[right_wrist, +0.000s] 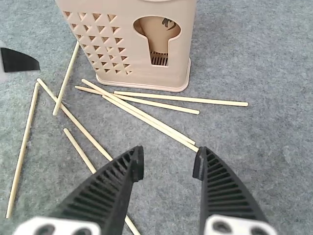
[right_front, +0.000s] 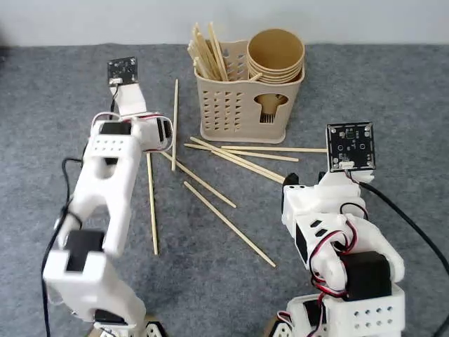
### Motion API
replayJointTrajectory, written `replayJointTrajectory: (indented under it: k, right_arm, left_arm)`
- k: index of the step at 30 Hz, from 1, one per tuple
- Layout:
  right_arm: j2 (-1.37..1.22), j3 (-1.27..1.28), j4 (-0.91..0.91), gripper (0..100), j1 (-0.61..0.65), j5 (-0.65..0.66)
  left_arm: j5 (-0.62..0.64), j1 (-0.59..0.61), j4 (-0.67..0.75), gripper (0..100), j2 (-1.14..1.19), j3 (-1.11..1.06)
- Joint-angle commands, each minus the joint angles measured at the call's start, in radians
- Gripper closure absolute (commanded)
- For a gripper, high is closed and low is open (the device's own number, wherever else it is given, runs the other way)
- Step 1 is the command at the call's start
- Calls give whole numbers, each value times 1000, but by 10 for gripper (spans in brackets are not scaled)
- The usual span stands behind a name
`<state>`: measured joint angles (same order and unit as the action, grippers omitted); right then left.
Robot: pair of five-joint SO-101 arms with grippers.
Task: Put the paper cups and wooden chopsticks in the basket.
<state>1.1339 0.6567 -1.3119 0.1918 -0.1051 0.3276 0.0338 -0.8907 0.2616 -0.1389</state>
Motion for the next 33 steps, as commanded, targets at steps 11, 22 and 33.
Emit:
replayJointTrajectory:
  k: [11,22,33]
  right_arm:
    - [-10,-6,16,812,-2,-9]
    - [-10,-6,16,812,-2,-9]
    - [-10,-6,16,812,-2,-9]
  left_arm:
    - [-12,-57,-365,855,555,825]
    - [-17,-60,-466,911,954,1296]
    - [-63,-63,-848,988,1088,1824]
